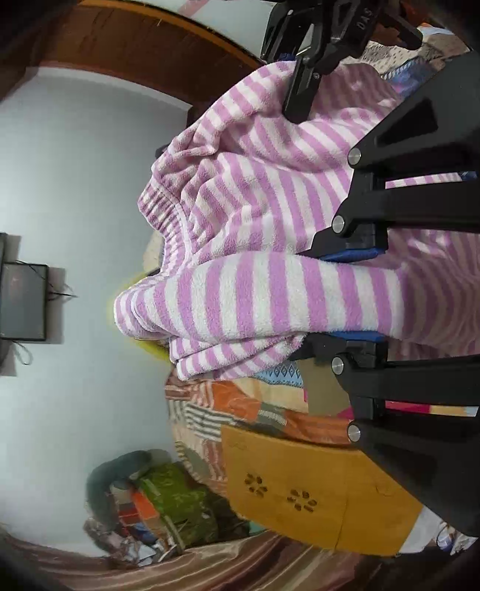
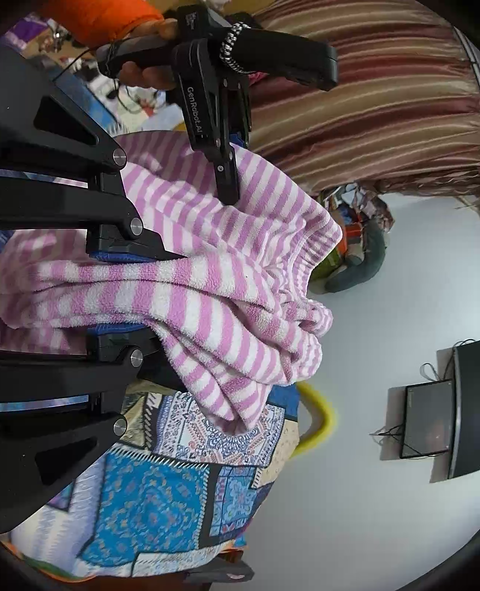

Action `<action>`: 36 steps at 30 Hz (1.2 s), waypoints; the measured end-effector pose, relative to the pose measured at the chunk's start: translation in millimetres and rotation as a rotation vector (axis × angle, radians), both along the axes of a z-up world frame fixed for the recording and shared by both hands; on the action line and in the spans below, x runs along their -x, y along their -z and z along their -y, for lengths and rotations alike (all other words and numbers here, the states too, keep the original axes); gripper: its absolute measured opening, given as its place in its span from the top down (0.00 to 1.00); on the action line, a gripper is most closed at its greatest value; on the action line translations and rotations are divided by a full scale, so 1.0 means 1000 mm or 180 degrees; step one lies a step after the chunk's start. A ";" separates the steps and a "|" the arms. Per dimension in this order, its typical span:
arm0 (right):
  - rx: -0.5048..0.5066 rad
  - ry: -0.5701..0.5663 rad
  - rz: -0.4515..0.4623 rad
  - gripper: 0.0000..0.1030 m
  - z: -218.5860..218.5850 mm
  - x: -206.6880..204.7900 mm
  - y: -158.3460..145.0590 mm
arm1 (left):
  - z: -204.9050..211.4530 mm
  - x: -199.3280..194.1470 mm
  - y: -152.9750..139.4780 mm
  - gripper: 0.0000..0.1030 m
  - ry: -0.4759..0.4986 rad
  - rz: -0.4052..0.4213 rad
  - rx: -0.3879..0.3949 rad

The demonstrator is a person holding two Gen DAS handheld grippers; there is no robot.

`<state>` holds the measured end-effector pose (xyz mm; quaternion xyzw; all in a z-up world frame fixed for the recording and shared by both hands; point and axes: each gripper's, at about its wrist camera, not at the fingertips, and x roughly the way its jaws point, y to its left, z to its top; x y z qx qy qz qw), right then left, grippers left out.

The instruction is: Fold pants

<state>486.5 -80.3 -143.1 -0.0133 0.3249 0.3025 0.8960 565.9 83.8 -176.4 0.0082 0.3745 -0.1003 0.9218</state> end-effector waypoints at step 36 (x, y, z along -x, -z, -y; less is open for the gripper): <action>0.0806 -0.0478 -0.0649 0.56 -0.055 -0.080 0.112 | -0.013 -0.059 0.119 0.34 -0.0324 -0.0522 -0.0458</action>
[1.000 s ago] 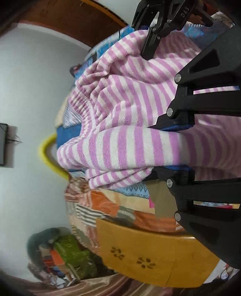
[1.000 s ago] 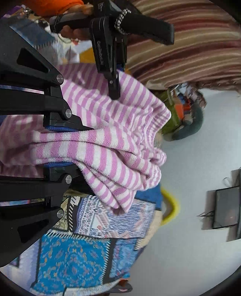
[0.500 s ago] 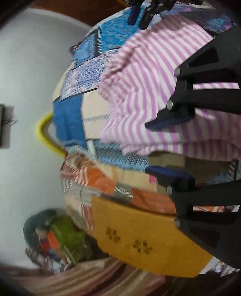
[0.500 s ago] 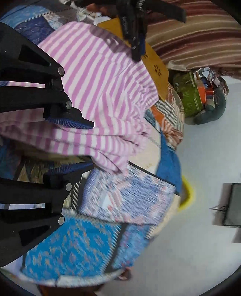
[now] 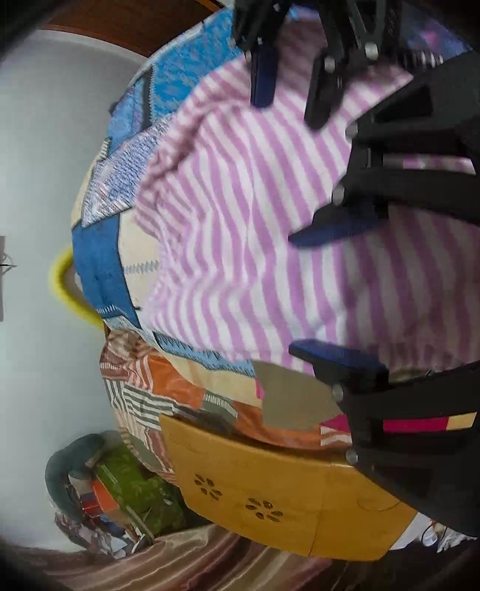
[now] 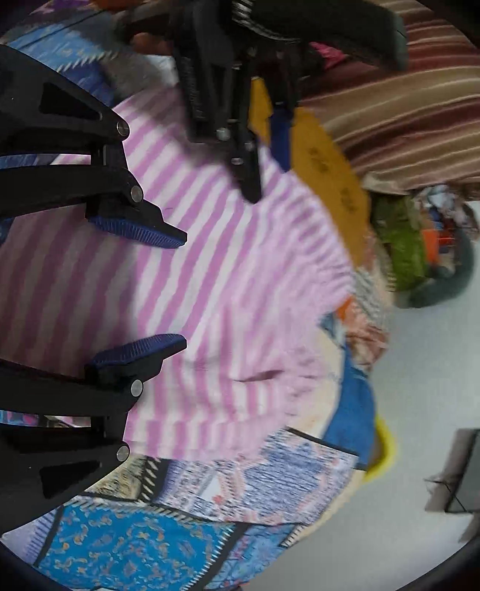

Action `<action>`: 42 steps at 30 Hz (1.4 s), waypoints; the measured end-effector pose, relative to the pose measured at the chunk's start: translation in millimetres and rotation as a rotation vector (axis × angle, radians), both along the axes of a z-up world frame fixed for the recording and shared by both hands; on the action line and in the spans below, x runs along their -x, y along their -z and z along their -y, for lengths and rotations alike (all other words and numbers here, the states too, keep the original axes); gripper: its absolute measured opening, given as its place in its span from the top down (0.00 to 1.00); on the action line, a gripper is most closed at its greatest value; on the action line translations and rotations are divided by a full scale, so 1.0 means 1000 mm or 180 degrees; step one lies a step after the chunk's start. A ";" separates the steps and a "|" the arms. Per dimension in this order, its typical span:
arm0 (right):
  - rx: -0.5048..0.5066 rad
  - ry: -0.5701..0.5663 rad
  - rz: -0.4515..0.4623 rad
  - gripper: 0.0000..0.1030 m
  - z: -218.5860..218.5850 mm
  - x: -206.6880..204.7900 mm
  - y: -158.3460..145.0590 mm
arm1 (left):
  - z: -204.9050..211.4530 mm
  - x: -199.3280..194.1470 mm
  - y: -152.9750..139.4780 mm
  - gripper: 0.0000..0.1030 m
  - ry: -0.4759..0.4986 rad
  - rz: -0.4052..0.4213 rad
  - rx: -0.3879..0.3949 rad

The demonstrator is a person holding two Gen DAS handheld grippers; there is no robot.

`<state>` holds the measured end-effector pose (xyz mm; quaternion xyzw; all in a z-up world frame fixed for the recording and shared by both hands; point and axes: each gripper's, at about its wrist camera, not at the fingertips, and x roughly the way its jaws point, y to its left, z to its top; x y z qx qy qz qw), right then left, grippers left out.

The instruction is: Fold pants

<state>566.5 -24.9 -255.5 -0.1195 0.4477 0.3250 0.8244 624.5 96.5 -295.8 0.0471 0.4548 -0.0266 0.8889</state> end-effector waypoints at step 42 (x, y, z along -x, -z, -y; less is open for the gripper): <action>-0.0911 0.0439 0.1340 0.43 0.115 0.268 -0.241 | 0.030 0.337 -0.262 0.30 -0.0058 0.1632 0.0328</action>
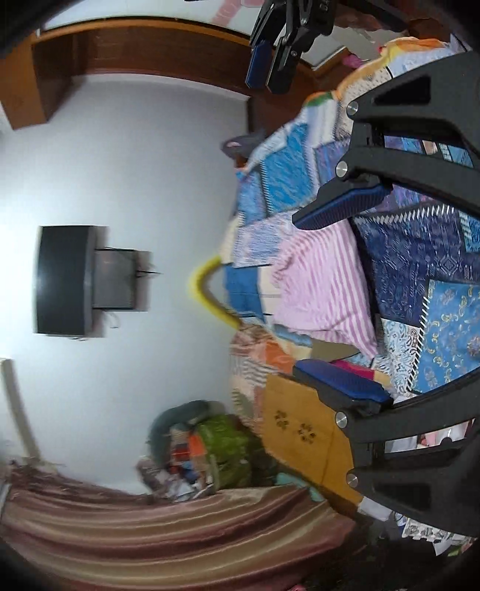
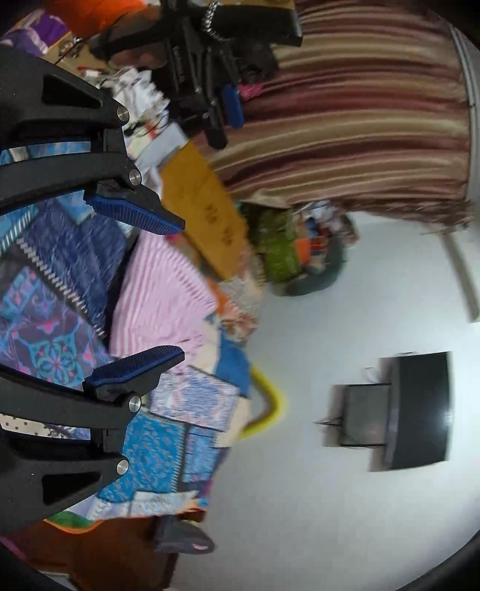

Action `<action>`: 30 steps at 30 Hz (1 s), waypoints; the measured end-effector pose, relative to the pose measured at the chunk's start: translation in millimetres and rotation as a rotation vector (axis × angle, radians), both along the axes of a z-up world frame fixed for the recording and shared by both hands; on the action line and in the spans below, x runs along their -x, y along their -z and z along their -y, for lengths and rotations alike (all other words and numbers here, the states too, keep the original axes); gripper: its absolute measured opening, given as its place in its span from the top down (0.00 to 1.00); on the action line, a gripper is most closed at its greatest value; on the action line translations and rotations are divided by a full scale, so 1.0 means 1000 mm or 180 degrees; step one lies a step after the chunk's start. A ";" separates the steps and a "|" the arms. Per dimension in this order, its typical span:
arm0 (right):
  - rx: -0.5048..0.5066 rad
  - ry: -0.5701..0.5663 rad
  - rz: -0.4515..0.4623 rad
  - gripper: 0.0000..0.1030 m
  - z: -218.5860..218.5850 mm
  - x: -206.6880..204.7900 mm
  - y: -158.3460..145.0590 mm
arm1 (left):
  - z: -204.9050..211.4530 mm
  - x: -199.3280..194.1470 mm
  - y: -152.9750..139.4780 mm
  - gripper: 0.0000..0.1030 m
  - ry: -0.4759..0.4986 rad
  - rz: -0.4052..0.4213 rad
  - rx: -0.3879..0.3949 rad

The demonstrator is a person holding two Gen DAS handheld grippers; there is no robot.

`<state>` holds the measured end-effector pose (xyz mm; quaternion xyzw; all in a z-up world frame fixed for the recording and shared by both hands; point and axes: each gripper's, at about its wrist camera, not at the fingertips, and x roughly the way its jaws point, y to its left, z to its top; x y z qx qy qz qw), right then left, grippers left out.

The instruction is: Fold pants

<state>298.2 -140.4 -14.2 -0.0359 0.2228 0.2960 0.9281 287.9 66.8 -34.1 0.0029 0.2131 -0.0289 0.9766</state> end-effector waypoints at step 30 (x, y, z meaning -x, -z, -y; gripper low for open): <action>-0.0446 0.0421 0.0841 0.00 0.031 0.169 -0.031 | 0.040 0.181 -0.040 0.00 -0.0012 0.0787 0.0057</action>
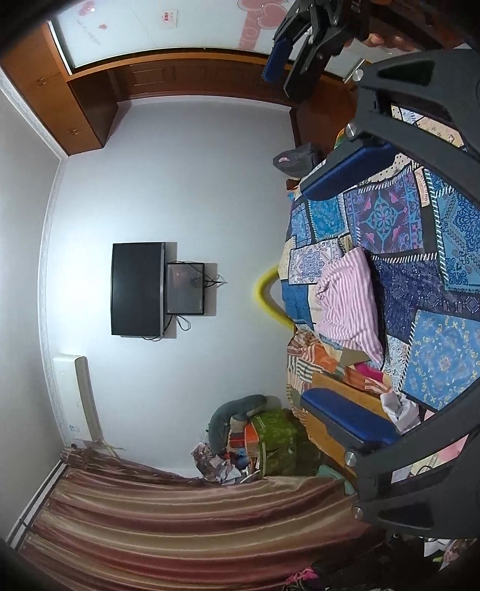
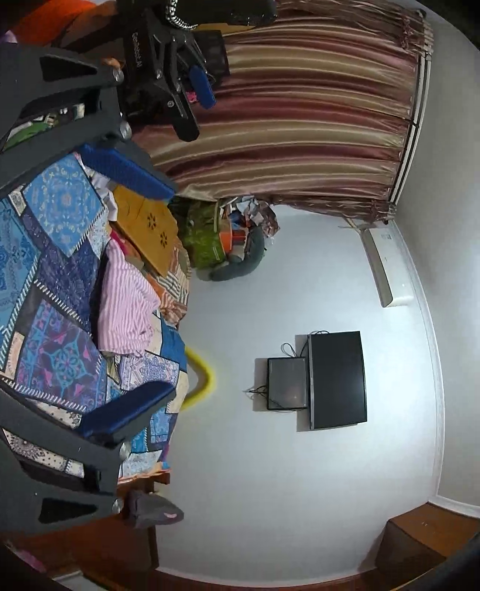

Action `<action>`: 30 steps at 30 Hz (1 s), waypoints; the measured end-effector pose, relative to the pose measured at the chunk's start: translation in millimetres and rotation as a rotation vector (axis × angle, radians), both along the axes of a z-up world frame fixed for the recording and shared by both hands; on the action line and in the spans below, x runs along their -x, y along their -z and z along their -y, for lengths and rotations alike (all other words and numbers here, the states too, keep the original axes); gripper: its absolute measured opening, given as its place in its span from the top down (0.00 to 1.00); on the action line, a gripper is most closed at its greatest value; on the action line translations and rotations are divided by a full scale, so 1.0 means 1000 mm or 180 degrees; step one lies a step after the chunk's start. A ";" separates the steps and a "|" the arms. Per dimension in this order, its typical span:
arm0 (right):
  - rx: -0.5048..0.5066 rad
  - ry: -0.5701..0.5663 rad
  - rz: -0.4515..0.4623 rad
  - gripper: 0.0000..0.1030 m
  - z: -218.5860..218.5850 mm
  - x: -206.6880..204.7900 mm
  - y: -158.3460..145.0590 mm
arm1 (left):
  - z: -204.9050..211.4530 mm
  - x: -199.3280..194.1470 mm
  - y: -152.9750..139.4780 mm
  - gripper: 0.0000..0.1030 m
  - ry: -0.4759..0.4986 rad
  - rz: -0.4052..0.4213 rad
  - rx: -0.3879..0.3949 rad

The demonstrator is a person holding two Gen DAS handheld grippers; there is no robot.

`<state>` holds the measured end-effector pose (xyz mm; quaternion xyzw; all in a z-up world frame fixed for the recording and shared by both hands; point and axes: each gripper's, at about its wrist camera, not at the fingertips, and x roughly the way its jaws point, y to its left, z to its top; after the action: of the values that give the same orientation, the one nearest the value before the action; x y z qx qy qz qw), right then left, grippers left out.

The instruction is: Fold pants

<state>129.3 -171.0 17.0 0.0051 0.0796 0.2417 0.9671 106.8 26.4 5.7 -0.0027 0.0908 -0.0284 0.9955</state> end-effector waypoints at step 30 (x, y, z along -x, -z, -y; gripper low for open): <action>-0.0074 0.0023 -0.0048 0.00 -0.002 0.006 0.001 | 0.003 -0.010 0.016 0.00 -0.0007 -0.0084 0.0009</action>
<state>123.5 -168.9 16.5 0.0185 0.0841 0.2392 0.9672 117.0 23.1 -10.3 -0.0046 0.1038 -0.0273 0.9942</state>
